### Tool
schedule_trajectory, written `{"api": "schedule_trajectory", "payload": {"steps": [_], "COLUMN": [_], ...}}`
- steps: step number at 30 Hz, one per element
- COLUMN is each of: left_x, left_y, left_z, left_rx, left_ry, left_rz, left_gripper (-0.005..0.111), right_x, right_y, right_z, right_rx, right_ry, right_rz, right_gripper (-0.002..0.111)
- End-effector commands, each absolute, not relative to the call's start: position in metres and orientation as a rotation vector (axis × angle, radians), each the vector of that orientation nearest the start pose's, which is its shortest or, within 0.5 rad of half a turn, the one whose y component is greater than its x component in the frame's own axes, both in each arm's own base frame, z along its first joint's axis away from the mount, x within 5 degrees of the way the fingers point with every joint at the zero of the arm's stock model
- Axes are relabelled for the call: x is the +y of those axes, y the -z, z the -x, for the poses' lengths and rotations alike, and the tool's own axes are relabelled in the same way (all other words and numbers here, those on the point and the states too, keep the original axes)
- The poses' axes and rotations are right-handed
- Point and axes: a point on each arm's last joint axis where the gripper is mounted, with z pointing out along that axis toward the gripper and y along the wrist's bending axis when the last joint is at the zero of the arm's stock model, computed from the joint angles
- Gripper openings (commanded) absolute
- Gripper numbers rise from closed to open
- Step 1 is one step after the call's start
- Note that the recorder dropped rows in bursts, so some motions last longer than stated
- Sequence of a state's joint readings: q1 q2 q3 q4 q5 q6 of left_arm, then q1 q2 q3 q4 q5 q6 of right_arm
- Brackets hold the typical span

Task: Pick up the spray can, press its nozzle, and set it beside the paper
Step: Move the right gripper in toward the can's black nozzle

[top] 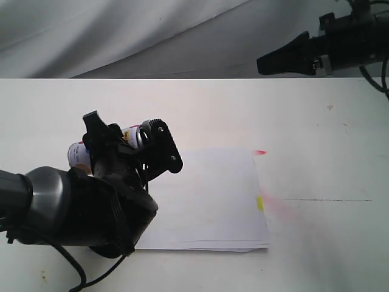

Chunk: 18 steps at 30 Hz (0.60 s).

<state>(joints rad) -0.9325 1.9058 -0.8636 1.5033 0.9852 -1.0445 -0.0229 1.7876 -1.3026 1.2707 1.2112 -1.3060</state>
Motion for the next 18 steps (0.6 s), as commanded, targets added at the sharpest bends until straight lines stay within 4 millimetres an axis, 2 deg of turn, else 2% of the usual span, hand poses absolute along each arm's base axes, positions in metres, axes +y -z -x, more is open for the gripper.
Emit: {"api": "schedule_trajectory", "payload": {"steps": [1, 3, 6, 10, 14, 18], "left_x": [-0.210, -0.209, -0.209, -0.209, -0.209, -0.208], "left_y": [-0.146, -0.146, -0.147, -0.147, -0.147, -0.147], "left_z": [-0.249, -0.249, -0.249, -0.249, -0.249, -0.249], "left_rx": [1.914, 1.913, 1.911, 1.908, 1.908, 1.910], "left_ry": [-1.023, -1.026, -1.036, -1.045, -1.045, -1.045], "left_rz": [-1.090, -1.089, -1.083, -1.086, -1.086, -1.085], "left_gripper": [0.000, 0.000, 0.000, 0.000, 0.000, 0.000], "right_x": [0.078, 0.089, 0.117, 0.137, 0.153, 0.176], "right_y": [-0.242, -0.222, -0.209, -0.189, -0.179, -0.187], "right_z": [-0.354, -0.347, -0.342, -0.343, -0.344, -0.347], "right_rx": [1.980, 2.016, 2.016, 2.036, 1.908, 1.846], "right_ry": [-1.271, -1.231, -1.242, -1.241, -1.307, -1.299], "right_rz": [0.736, 0.749, 0.824, 0.857, 0.882, 1.020], "right_gripper": [0.000, 0.000, 0.000, 0.000, 0.000, 0.000]}}
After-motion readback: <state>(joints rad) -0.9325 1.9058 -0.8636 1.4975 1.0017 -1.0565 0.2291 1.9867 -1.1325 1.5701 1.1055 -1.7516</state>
